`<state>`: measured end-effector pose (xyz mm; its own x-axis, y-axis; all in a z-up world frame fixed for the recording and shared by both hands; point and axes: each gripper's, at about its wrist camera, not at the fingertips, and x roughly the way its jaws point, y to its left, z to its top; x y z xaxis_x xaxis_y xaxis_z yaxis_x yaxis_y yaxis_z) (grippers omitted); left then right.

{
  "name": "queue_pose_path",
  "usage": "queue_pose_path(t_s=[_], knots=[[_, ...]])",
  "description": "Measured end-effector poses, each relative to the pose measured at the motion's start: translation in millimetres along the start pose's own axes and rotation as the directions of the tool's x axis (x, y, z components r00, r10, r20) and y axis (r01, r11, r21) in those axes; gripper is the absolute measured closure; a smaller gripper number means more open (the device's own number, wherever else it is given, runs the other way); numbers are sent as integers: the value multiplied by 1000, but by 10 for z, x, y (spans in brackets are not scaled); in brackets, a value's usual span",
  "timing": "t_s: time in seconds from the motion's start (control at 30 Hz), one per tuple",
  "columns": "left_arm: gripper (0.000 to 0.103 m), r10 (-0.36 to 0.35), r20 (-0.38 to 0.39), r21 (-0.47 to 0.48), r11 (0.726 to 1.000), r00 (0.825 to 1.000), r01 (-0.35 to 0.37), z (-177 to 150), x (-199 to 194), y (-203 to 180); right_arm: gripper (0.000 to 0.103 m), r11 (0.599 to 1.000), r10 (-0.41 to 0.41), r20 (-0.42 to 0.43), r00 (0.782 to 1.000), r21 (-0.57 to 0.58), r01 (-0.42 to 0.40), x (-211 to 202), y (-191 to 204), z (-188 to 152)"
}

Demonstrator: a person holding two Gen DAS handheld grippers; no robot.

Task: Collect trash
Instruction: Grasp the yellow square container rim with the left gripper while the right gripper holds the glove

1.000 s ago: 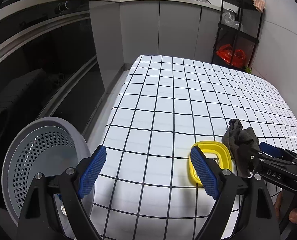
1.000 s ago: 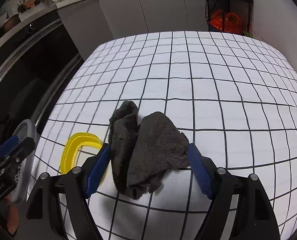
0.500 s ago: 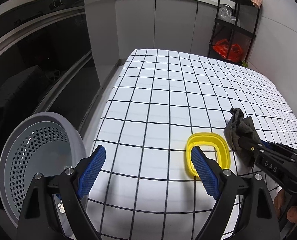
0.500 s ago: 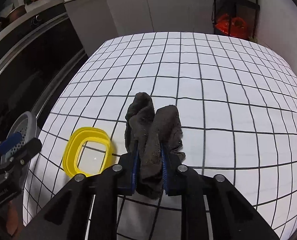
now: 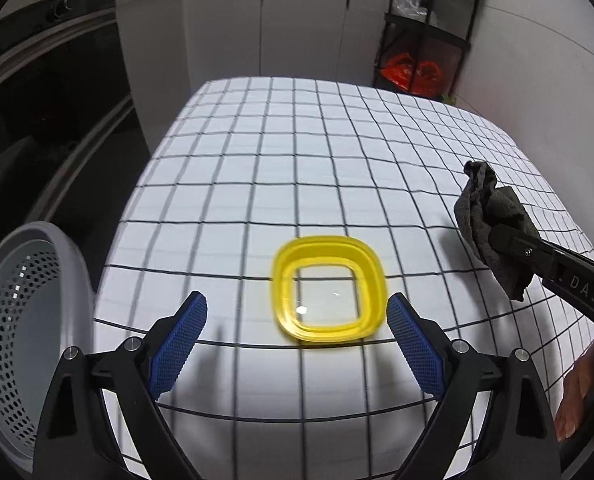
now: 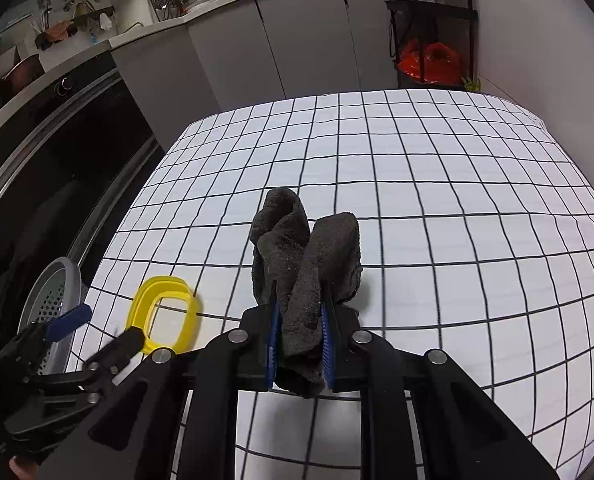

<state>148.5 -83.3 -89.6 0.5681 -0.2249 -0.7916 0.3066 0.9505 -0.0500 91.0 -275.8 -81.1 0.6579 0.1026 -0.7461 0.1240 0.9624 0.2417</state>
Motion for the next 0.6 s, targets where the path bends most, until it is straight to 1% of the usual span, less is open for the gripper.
queue_pose_path(t_s=[0.1, 0.3, 0.47, 0.6], knots=[[13, -4, -28, 2, 1000, 1000, 4, -19, 99, -63, 86, 1000, 2, -5, 1000, 5, -2, -34, -50, -31], [11, 6, -41, 9, 1000, 999, -6, -26, 213, -117, 86, 1000, 1, -3, 1000, 5, -1, -65, -79, -54], [11, -10, -77, -3, 1000, 997, 9, -16, 345, -118, 86, 1000, 3, -7, 1000, 7, -3, -61, -91, -59], [11, 13, -76, 17, 1000, 997, -12, -3, 388, -164, 86, 1000, 6, -11, 1000, -1, -6, -50, -59, -69]])
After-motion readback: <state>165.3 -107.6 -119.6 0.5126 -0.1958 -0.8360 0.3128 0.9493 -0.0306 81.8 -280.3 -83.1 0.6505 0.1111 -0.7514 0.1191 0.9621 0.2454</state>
